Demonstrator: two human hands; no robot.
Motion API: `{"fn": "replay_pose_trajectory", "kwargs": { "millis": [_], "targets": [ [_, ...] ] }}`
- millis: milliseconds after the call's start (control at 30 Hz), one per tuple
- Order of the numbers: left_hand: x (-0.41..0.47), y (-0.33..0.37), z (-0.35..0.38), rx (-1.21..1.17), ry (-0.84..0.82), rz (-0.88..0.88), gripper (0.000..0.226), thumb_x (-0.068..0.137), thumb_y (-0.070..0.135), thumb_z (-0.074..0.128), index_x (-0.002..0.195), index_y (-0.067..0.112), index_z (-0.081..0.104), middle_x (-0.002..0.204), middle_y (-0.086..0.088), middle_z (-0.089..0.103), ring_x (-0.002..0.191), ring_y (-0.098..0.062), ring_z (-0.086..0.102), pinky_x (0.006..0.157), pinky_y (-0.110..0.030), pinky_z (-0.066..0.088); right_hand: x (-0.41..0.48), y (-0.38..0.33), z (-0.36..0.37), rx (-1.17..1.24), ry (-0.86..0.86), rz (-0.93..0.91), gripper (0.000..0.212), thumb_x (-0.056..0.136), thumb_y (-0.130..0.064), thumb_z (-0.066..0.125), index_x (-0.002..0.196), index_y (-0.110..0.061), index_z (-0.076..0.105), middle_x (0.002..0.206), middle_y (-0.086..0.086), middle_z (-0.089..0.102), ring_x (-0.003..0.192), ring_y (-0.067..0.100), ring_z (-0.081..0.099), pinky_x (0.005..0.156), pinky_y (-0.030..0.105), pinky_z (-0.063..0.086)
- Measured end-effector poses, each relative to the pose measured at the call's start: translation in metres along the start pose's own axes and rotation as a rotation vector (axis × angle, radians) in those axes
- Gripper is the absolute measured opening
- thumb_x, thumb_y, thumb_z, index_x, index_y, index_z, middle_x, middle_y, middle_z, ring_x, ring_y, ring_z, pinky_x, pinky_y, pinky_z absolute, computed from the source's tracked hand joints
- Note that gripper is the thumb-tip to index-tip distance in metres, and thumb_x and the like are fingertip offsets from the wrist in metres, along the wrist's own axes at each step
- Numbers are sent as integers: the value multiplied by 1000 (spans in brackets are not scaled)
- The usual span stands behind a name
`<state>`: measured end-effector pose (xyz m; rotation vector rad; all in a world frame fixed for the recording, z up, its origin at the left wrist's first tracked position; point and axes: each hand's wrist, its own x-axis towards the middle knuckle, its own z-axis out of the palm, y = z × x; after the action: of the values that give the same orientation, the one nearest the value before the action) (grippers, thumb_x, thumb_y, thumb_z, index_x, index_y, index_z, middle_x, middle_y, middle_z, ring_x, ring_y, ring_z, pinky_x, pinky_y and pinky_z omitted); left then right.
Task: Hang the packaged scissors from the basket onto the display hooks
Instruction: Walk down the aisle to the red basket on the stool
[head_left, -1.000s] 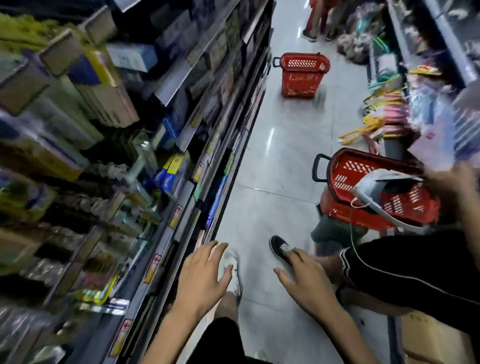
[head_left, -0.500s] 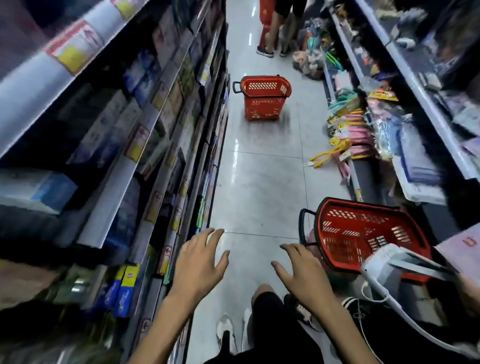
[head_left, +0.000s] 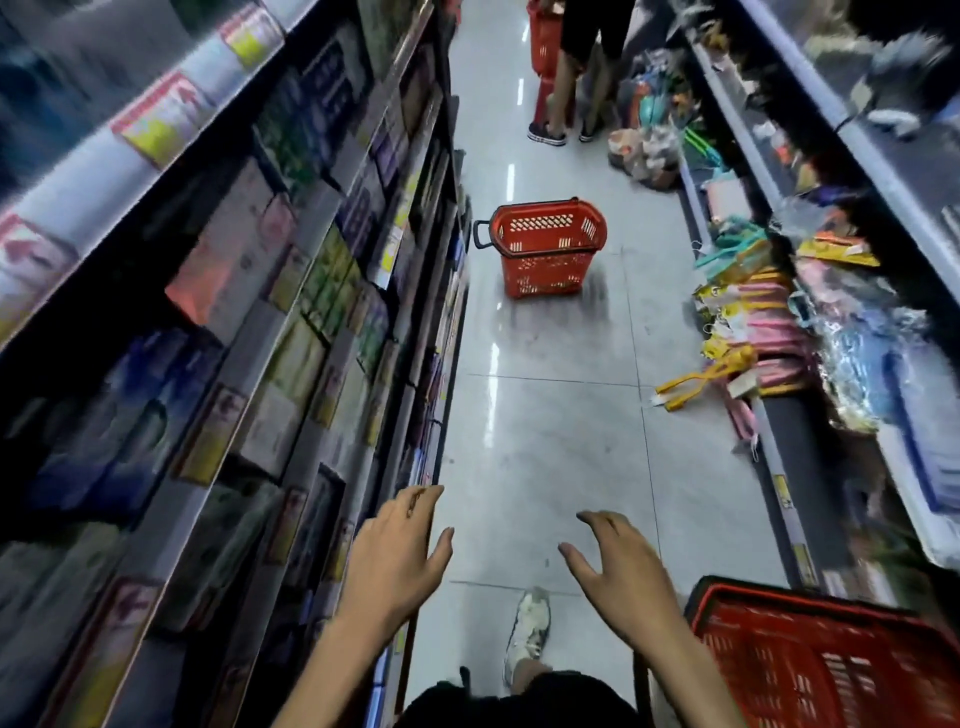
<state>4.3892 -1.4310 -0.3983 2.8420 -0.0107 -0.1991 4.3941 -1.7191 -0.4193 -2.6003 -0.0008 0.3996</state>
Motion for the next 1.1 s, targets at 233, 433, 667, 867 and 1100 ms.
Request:
{"fn": "replay_pose_trajectory", "kwargs": {
  "millis": [233, 433, 667, 867, 1100],
  "targets": [
    [150, 21, -20, -19, 1, -19, 54, 94, 50, 56, 141, 24, 58, 133, 3, 64, 111, -23, 69, 77, -40, 59, 153, 1, -61, -69, -31, -29, 53, 99, -55, 52, 143, -26, 53, 141, -8, 54, 127, 16, 53, 103, 34, 45],
    [292, 21, -17, -37, -11, -19, 57, 91, 54, 46, 140, 25, 58, 131, 3, 65, 105, -23, 70, 75, -39, 58, 290, -1, -91, -128, -42, -28, 52, 99, -54, 54, 143, -27, 53, 141, -9, 53, 128, 15, 53, 103, 31, 42],
    [476, 14, -26, -97, -44, 34, 53, 96, 46, 58, 144, 25, 55, 135, 4, 63, 112, -23, 69, 80, -39, 58, 436, -17, -132, -117, -34, 96, 51, 99, -53, 53, 144, -29, 50, 143, -13, 51, 131, 11, 51, 100, 28, 42],
    [620, 22, -54, -83, -69, 105, 50, 102, 42, 52, 150, 28, 48, 124, 6, 69, 103, -22, 71, 76, -40, 57, 552, -24, -178, -43, 0, 219, 47, 100, -50, 53, 143, -33, 48, 136, -8, 59, 120, 14, 61, 89, 33, 51],
    [768, 35, -56, -47, -111, 83, 45, 103, 38, 50, 147, 28, 48, 109, 6, 72, 96, -22, 72, 73, -40, 55, 681, -1, -215, 9, -21, 245, 43, 100, -47, 56, 140, -31, 53, 133, -7, 62, 117, 15, 63, 83, 33, 51]
  ]
}}
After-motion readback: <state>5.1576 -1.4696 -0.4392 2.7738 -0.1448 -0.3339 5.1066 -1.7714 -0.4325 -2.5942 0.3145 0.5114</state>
